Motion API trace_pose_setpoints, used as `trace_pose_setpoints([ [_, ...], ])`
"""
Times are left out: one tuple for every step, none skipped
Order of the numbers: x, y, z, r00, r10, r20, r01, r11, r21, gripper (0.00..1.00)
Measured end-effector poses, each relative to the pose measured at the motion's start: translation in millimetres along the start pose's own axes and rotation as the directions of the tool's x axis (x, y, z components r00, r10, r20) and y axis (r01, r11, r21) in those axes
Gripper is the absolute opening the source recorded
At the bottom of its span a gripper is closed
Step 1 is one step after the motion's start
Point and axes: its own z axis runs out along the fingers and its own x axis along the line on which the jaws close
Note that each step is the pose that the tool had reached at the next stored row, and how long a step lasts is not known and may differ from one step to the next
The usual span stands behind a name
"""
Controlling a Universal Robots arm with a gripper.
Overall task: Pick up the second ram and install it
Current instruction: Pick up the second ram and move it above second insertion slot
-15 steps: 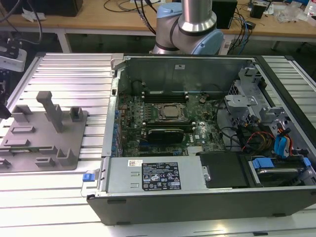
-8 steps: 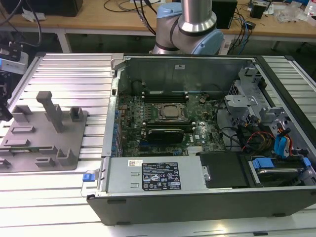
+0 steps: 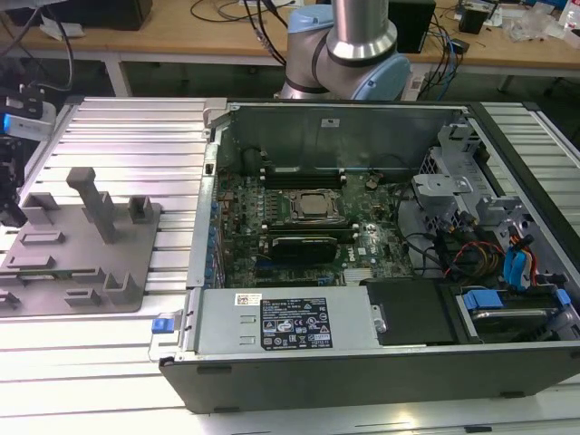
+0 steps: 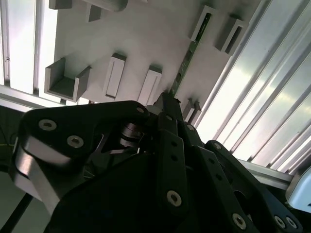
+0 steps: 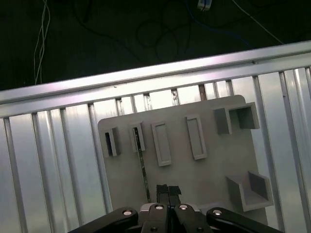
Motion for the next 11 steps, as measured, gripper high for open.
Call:
trace_pose_setpoints([
  [0.3,0.0,2.5,1.0,-0.009,-0.0002,0.009,1.0,-0.0001,0.08],
  [0.9,-0.2,4.5,0.9999,-0.015,-0.0004,0.015,0.9999,-0.0003,0.08],
  [1.2,-0.3,5.4,0.9998,-0.018,-0.0006,0.018,0.9998,-0.0004,0.08],
  [1.4,-0.4,6.3,0.9998,-0.021,-0.0005,0.021,0.9998,-0.0004,0.08],
  [1.9,-0.5,8.2,0.9996,-0.027,-0.0009,0.027,0.9996,-0.0009,0.08],
  [2.5,-0.6,9.1,0.9995,-0.03,-0.0009,0.03,0.9995,-0.0009,0.08],
  [3.4,-0.9,10.0,0.9994,-0.033,-0.0008,0.033,0.9994,-0.0007,0.08],
  [4.3,-1.0,10.7,0.9993,-0.036,-0.001,0.036,0.9993,-0.0008,0.08],
  [5.0,-1.1,11.4,0.9993,-0.039,-0.001,0.039,0.9993,-0.0007,0.08],
  [5.3,-1.2,12.0,0.9992,-0.041,-0.0011,0.041,0.9992,-0.0008,0.08],
  [5.8,-1.2,13.1,0.9991,-0.044,-0.0013,0.044,0.9991,-0.0011,0.08],
])
